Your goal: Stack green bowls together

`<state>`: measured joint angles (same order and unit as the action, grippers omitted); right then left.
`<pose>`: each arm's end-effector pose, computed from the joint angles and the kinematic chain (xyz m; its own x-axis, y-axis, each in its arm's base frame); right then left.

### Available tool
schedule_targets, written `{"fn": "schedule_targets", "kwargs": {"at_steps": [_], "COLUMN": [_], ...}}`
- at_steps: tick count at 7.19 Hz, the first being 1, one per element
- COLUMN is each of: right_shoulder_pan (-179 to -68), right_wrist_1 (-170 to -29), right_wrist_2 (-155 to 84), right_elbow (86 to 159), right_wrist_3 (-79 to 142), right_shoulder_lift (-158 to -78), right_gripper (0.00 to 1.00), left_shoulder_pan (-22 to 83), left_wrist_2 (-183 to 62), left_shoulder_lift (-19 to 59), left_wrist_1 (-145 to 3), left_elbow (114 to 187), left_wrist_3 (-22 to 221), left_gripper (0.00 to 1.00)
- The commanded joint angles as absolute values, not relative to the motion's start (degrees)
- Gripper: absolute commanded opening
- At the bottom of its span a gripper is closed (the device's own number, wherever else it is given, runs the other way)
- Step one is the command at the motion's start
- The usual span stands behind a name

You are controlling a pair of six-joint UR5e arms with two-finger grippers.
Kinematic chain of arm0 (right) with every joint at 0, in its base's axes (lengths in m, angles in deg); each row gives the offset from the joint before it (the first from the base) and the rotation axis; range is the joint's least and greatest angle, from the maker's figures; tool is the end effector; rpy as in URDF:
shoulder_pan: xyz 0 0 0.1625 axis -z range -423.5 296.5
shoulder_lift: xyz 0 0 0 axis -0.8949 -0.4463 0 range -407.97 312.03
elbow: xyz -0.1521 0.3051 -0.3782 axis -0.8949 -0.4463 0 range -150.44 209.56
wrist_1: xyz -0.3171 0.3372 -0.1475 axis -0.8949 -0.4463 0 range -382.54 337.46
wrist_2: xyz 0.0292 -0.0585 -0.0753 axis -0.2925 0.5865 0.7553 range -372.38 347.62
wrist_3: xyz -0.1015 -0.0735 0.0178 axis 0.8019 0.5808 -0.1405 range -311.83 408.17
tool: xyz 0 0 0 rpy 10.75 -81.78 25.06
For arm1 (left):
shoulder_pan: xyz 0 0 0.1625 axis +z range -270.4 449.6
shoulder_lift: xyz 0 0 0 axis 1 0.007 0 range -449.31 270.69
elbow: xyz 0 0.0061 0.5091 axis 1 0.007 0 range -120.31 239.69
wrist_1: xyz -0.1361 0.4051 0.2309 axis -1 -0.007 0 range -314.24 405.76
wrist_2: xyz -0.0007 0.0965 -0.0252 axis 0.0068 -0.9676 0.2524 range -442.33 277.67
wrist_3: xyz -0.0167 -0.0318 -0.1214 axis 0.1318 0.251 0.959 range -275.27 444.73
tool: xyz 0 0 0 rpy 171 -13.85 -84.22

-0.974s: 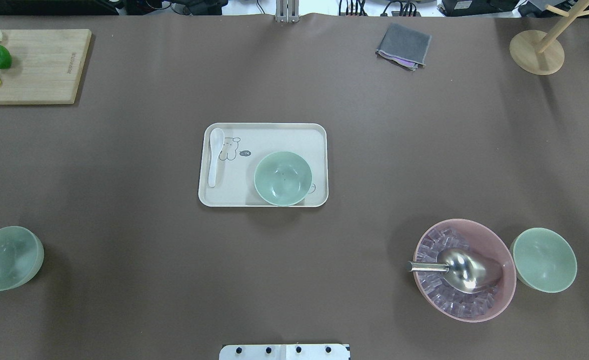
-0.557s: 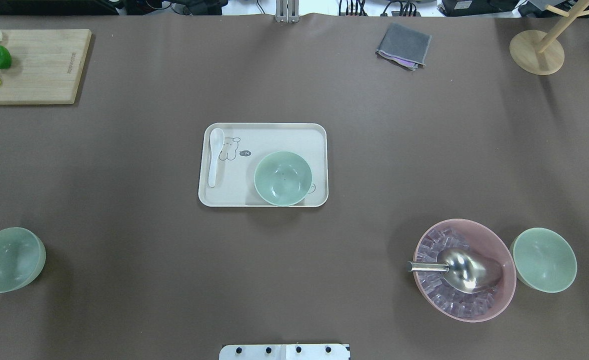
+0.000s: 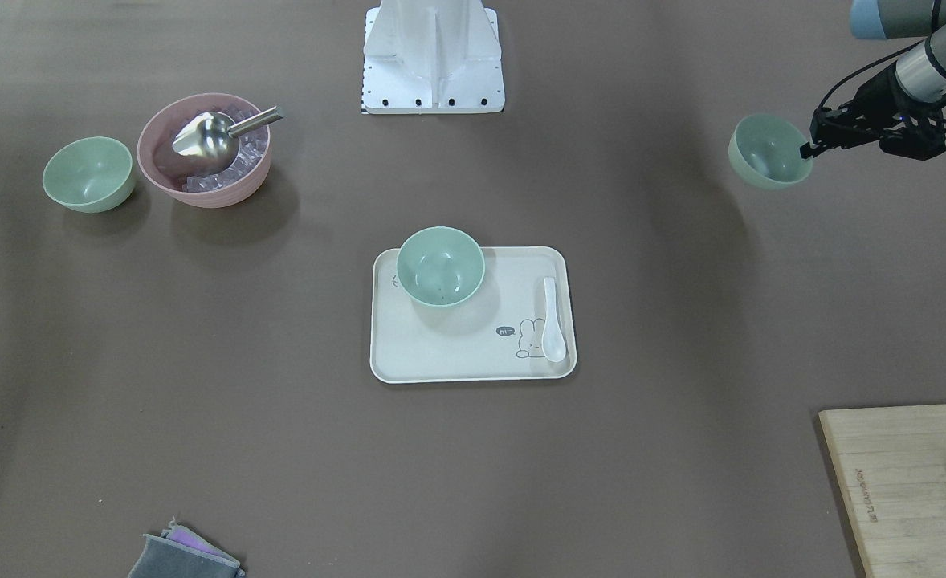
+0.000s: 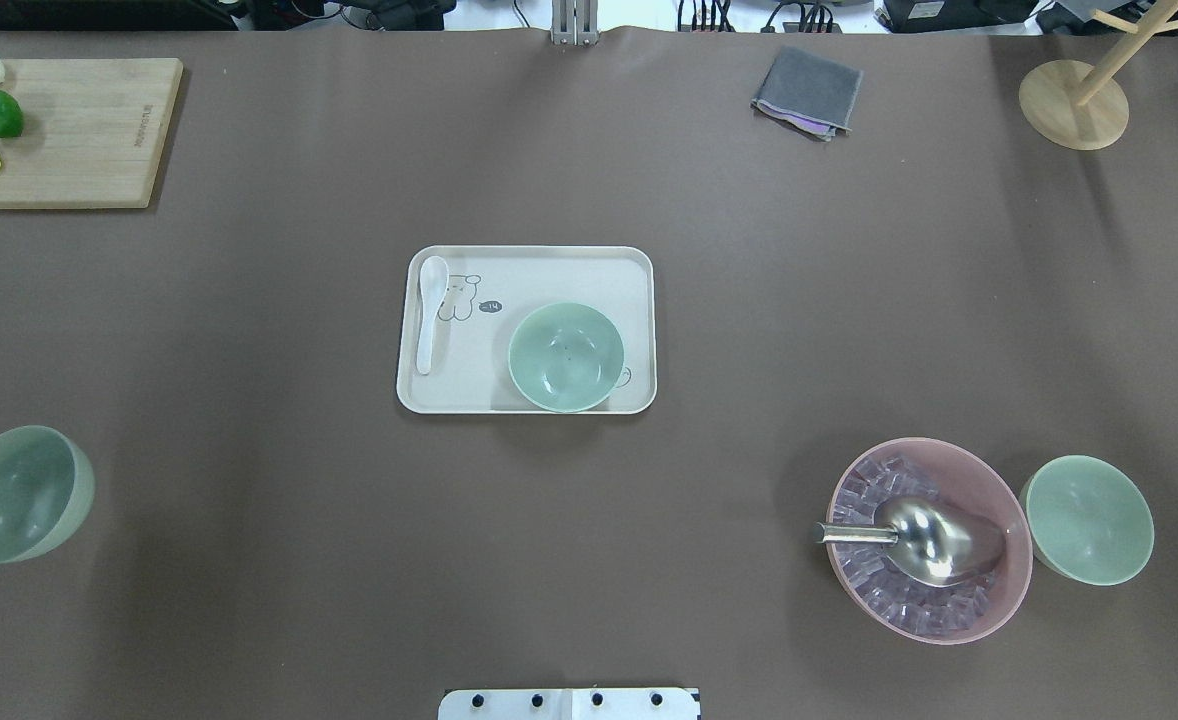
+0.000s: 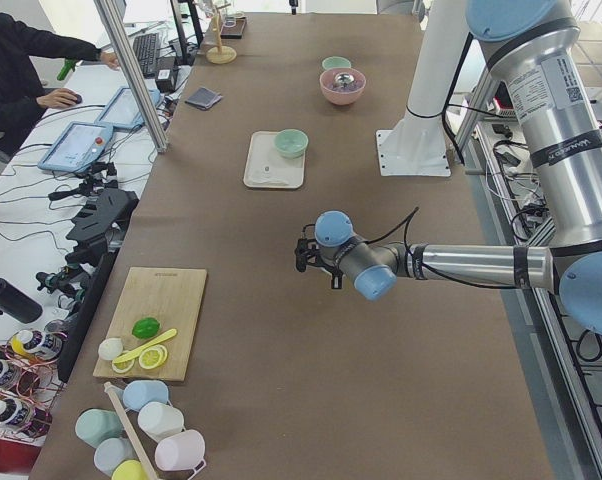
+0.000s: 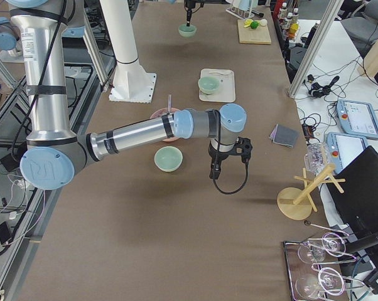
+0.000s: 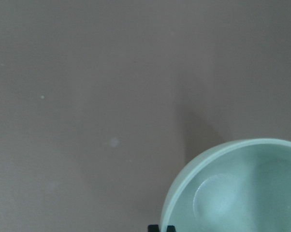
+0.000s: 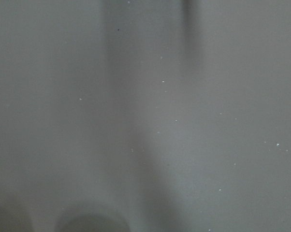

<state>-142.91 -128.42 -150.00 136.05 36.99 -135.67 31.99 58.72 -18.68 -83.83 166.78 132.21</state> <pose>-0.0650 -0.5643 0.6009 0.6788 0.0328 0.7336 0.0528 0.9942 -0.0933 0.1985 -0.3779 0.6643 0.5021 0.0016 -0.8648 -0.0828 0.9955 -0.0462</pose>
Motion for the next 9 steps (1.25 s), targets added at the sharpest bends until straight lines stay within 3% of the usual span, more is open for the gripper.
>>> {"fn": "schedule_targets", "kwargs": {"at_steps": [1,5,9], "right_shoulder_pan": [-136.6,-123.9,-112.6], "right_wrist_1": [-124.1,-94.9,-87.1], "right_wrist_2": [-147.5,-144.6,-138.9], "right_elbow": [137.8,143.4,141.9], "right_wrist_3": [31.9,10.5,2.1], "right_shoulder_lift": [-137.8,-153.8,-157.6], "right_gripper": [0.99,0.99,0.99], "left_shoulder_pan": [30.1,28.8,29.1], "left_wrist_2": [59.8,59.2,59.1], "left_shoulder_lift": [-10.8,2.9,4.4], "left_wrist_1": [-70.0,-47.7,-47.1], "left_elbow": [170.1,177.0,176.9], "left_wrist_3": [132.4,134.0,136.1], "left_gripper": [0.0,0.0,0.0]}}
